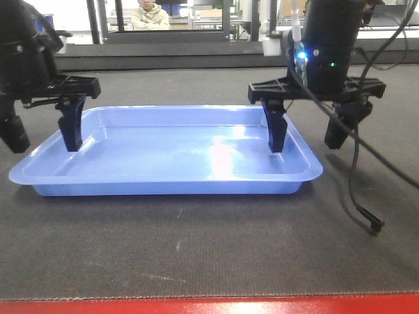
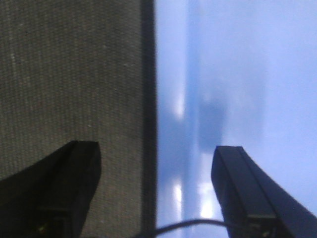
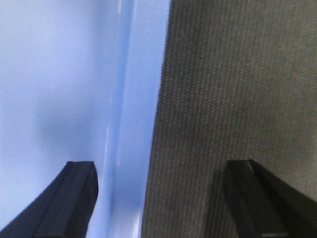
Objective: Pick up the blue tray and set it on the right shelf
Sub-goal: 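Close both grippers on the tray's opposite side rims, then lift the tray off the table with both grippers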
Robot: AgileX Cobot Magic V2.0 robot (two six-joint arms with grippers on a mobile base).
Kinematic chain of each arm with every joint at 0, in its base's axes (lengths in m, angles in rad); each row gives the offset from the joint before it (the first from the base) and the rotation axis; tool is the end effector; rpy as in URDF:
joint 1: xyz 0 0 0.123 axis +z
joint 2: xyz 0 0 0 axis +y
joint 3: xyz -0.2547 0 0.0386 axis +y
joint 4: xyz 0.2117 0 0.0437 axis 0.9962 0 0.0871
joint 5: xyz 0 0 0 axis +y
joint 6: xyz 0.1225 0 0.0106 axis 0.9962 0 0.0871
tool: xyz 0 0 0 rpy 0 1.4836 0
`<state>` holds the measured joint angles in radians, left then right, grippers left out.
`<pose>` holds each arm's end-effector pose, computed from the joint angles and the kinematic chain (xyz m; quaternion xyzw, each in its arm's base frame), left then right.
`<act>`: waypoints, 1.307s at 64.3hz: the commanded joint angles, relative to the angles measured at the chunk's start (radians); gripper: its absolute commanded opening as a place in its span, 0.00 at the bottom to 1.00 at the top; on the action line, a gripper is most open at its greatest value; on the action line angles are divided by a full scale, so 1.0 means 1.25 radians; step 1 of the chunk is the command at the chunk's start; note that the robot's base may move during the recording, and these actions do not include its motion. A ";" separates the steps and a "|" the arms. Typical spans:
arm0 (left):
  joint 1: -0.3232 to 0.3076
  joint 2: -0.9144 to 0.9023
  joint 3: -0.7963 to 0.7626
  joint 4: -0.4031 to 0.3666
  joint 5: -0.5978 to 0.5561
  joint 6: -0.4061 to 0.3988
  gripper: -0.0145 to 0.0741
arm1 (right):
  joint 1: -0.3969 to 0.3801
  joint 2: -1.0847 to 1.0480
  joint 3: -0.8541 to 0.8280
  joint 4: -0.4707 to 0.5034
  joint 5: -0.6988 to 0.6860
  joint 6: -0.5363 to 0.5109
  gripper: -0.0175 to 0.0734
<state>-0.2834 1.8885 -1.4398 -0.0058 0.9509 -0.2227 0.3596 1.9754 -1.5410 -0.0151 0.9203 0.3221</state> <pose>0.3428 -0.1005 0.1815 0.0287 0.9912 -0.0347 0.1241 0.3588 0.1333 0.1751 -0.0221 0.9883 0.0443 0.1446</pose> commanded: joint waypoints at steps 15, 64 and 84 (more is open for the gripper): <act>0.012 -0.013 -0.024 -0.027 -0.008 0.018 0.59 | 0.017 -0.039 -0.028 -0.009 -0.051 -0.001 0.87; 0.012 -0.103 -0.084 -0.038 0.095 0.023 0.11 | 0.017 -0.115 -0.065 -0.009 0.070 0.000 0.25; -0.047 -0.280 0.019 -0.025 0.150 0.042 0.12 | 0.069 -0.313 0.009 -0.014 0.082 0.000 0.25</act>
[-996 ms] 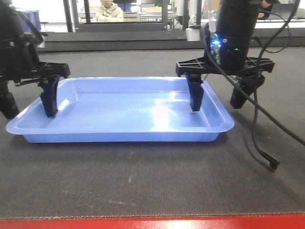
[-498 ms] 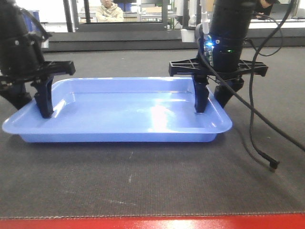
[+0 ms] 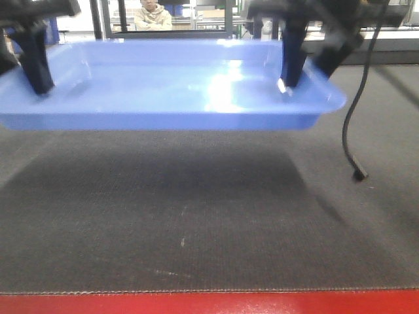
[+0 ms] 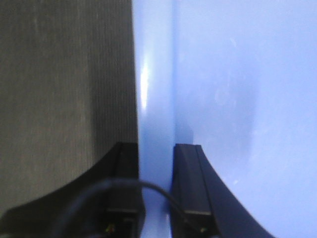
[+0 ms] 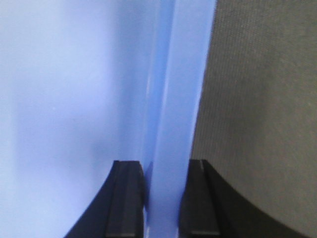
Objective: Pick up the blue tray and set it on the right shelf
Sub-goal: 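Lift the tray off the table with both grippers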
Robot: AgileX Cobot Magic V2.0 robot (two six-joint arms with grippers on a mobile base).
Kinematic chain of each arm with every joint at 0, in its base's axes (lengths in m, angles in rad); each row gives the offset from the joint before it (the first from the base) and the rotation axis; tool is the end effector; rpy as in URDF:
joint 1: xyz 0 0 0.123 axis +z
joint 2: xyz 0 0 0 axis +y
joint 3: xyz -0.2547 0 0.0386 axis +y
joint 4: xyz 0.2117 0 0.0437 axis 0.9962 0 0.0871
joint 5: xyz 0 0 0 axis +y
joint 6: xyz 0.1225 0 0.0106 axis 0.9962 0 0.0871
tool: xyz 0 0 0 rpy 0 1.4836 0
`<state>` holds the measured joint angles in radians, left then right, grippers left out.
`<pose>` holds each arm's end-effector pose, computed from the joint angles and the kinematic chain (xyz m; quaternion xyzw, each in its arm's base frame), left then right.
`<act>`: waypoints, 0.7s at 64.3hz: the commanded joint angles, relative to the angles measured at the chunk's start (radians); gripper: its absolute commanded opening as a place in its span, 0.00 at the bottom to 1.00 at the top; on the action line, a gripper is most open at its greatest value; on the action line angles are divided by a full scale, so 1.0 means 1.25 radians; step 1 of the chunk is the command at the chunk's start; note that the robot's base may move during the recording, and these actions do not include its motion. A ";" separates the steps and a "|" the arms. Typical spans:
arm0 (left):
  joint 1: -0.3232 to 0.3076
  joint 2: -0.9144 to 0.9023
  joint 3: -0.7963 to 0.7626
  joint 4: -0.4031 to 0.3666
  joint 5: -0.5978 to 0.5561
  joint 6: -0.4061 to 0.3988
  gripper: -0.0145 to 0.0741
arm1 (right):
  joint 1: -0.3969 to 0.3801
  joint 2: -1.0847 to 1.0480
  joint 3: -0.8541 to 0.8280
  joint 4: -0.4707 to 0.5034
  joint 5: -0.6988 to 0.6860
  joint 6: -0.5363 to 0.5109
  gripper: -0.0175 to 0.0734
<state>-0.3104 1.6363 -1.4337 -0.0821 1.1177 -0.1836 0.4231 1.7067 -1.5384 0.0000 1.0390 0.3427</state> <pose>0.2943 -0.1039 0.2592 0.0509 0.9837 -0.0792 0.1532 0.3121 0.1405 0.2670 -0.0392 0.9739 0.0835 0.2073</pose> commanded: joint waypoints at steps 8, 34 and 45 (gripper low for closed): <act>-0.070 -0.143 0.050 0.036 0.036 0.011 0.12 | 0.052 -0.173 0.066 -0.027 -0.018 -0.016 0.25; -0.179 -0.258 0.055 0.036 0.121 -0.019 0.12 | 0.078 -0.387 0.192 -0.025 0.026 -0.016 0.25; -0.181 -0.263 0.053 0.020 0.139 -0.020 0.12 | 0.078 -0.447 0.192 -0.025 0.027 -0.016 0.25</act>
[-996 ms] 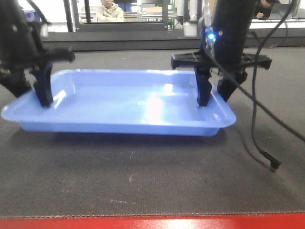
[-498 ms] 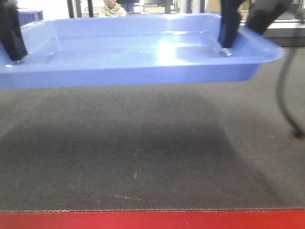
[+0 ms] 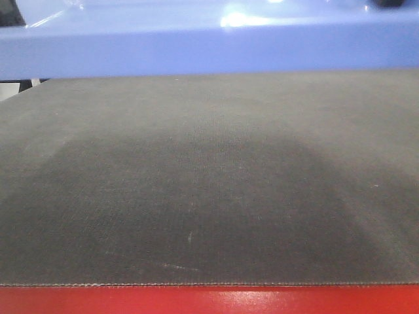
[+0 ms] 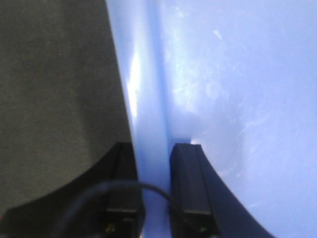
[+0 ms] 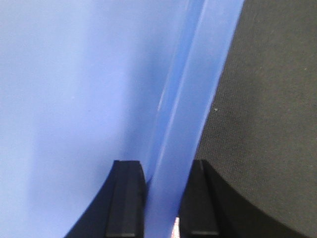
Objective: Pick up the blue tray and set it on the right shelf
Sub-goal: 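Lift the tray off the table with both grippers, then hold the tray raised in both grippers while the base drives to the shelf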
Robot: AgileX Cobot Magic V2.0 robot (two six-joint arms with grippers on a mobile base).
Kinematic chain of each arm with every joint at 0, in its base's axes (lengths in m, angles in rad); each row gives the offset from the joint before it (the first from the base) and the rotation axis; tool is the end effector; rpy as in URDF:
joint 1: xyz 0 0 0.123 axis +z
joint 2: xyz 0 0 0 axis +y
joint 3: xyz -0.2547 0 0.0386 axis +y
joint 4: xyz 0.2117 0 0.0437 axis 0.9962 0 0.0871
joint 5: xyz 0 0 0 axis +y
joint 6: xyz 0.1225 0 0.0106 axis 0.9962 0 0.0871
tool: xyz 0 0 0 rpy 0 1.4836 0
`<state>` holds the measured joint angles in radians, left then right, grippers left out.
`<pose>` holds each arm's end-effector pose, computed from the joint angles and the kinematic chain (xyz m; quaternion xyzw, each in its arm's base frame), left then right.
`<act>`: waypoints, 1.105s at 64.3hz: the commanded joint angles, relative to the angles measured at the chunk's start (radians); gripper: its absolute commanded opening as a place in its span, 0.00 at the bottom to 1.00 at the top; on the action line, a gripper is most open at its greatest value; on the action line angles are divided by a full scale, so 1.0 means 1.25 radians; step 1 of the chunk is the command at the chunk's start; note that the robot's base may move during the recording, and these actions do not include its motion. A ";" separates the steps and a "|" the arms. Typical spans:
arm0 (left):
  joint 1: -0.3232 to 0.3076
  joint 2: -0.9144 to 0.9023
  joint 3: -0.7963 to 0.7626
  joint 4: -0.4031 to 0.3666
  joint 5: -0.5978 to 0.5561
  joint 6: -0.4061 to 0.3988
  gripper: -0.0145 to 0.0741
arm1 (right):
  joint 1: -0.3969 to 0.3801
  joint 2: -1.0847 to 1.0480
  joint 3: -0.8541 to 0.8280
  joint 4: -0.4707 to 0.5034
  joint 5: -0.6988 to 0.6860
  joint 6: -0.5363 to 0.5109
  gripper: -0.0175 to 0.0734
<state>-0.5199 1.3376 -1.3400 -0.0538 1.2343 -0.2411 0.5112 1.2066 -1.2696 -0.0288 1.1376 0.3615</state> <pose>0.2061 -0.1251 0.3121 0.1325 0.9680 -0.1033 0.1863 0.1948 0.1056 0.3291 -0.0736 0.9548 0.1086 0.2666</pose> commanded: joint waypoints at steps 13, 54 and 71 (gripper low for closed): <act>-0.013 -0.024 -0.022 -0.003 0.039 0.026 0.12 | 0.008 -0.056 -0.023 -0.002 -0.051 -0.031 0.25; -0.013 -0.025 -0.069 -0.003 0.068 0.005 0.11 | 0.008 -0.048 -0.023 -0.008 -0.054 -0.032 0.25; -0.013 -0.021 -0.069 -0.003 0.073 0.005 0.11 | 0.008 -0.048 -0.023 -0.008 -0.054 -0.032 0.25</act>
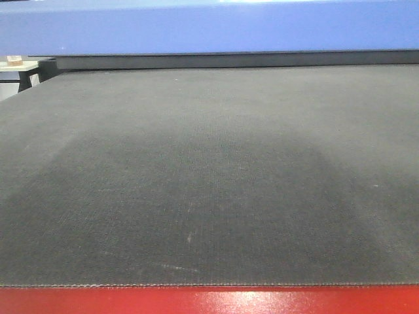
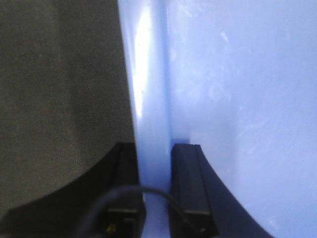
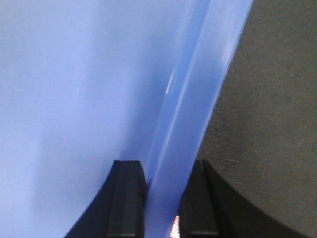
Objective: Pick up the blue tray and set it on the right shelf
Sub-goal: 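Hold the tray raised in both grippers while the base drives to the shelf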
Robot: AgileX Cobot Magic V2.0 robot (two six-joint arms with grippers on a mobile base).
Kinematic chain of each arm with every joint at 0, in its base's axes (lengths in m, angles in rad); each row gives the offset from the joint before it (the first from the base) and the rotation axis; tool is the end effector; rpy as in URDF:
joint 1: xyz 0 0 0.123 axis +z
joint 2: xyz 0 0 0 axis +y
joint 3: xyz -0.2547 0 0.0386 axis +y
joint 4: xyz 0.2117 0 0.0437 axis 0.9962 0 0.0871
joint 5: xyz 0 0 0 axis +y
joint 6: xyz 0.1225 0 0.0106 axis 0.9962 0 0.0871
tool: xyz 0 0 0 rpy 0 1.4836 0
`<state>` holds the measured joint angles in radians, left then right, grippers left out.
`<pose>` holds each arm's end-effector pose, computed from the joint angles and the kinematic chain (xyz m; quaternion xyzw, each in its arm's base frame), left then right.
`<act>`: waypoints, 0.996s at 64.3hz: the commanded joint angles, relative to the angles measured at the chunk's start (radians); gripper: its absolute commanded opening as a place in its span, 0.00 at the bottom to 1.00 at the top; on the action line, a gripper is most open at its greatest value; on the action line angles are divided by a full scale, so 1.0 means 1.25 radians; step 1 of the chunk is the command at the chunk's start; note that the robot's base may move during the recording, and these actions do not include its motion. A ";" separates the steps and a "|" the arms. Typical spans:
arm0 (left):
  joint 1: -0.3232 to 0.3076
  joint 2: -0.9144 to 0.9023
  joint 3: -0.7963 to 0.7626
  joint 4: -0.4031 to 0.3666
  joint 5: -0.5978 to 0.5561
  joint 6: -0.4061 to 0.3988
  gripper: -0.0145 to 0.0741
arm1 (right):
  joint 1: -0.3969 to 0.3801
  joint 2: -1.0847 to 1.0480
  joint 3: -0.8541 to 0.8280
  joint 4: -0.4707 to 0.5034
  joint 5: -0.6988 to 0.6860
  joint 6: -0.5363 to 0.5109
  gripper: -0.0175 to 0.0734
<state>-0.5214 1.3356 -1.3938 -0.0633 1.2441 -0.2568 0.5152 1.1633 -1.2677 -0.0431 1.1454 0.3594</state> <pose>0.2068 -0.1273 0.3263 0.1254 0.9637 -0.1178 0.2043 0.1864 0.1000 0.3374 -0.0766 0.9495 0.1092 0.2841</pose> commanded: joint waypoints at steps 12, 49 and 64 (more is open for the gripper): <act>-0.012 -0.019 -0.026 0.005 0.066 0.018 0.11 | 0.005 -0.013 -0.024 0.004 -0.060 -0.030 0.25; -0.012 -0.019 -0.026 0.005 0.066 0.018 0.11 | 0.005 -0.013 -0.024 0.004 -0.060 -0.030 0.25; -0.012 -0.019 -0.026 0.005 0.066 0.018 0.11 | 0.005 -0.013 -0.024 0.004 -0.060 -0.030 0.25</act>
<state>-0.5214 1.3356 -1.3947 -0.0583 1.2464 -0.2591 0.5152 1.1711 -1.2677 -0.0431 1.1404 0.3594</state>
